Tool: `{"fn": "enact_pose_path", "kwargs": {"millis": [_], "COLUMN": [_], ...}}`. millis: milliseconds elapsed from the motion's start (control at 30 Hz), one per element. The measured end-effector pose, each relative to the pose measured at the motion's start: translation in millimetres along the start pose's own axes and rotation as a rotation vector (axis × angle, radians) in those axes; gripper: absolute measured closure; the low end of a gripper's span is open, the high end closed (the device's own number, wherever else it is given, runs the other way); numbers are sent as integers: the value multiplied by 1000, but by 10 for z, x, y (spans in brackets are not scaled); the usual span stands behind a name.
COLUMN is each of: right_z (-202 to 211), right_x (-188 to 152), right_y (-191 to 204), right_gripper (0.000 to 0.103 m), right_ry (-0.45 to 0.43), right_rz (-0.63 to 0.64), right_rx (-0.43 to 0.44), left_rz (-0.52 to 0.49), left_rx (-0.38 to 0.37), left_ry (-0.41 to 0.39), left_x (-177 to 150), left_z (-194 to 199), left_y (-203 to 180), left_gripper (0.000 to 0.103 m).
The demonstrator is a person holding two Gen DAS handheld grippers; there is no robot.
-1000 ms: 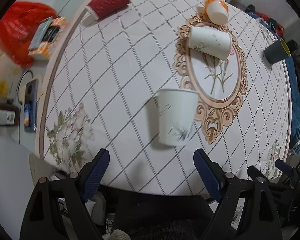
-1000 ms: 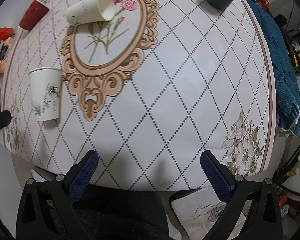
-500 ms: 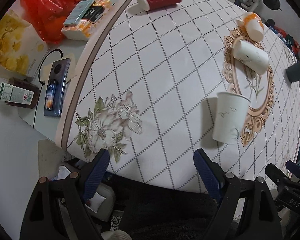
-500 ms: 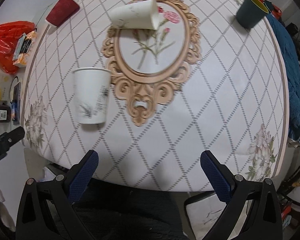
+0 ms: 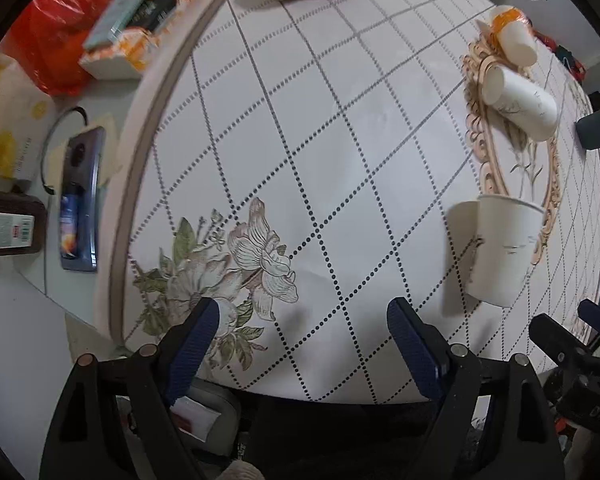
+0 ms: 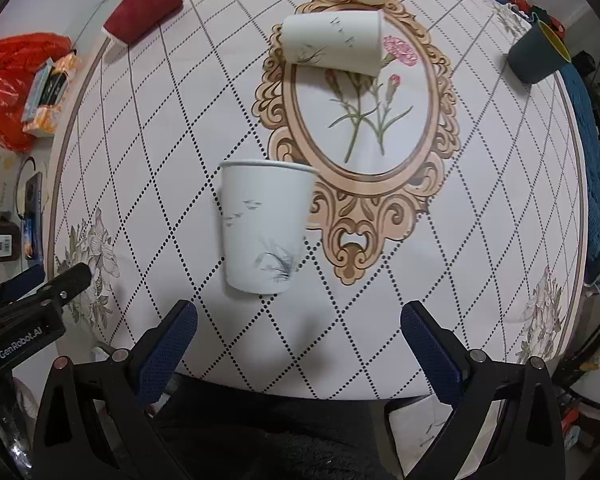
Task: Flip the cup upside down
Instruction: 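Reach the right gripper to the white cup and grasp its side, then lift the white cup with the right gripper and rotate it rim-down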
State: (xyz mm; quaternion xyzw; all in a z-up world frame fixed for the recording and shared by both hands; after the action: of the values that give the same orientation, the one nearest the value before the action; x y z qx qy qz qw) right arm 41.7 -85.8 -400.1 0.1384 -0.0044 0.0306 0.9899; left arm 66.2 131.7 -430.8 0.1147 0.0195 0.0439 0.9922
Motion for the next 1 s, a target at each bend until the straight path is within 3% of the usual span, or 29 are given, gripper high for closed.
{"fn": "enact_pose_path", "kwargs": {"millis": [133, 267, 433, 567, 733, 867, 1000], "right_z": [-85, -81, 68, 144, -10, -245, -425], "right_x": [35, 114, 274, 323, 120, -127, -258], "right_y": [32, 53, 167, 383, 515, 289, -55], "right_gripper": [0, 0, 0, 0, 0, 2, 6], "right_ry": [34, 73, 122, 154, 224, 345, 449], "right_rz": [24, 132, 462, 916, 1540, 2055, 2471], "right_rx": [-28, -82, -223, -419, -674, -882, -1021], "left_rz": [5, 9, 18, 19, 21, 40, 55], "left_rx": [-24, -40, -55, -57, -58, -64, -67], "left_ry": [56, 93, 117, 122, 123, 129, 135], "left_x": [-14, -26, -46, -58, -72, -86, -82], "left_z": [-231, -376, -460, -482, -555, -596, -628], "left_y": [-76, -165, -244, -276, -287, -315, -337], "left_gripper": [17, 17, 17, 17, 17, 17, 17]}}
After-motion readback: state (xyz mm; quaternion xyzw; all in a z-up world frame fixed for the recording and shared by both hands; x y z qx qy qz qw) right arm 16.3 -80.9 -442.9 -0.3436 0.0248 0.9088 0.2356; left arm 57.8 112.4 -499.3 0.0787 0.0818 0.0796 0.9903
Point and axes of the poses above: each gripper's, at about its wrist camera, not at the fingertips, and z roughly against the way its jaws point, y to its left, x to its top, the point moved 8 cm from there along -z, roughly the way its jaws point, and after that the axes turned 15 degrees about x, right-handed, at the moved point
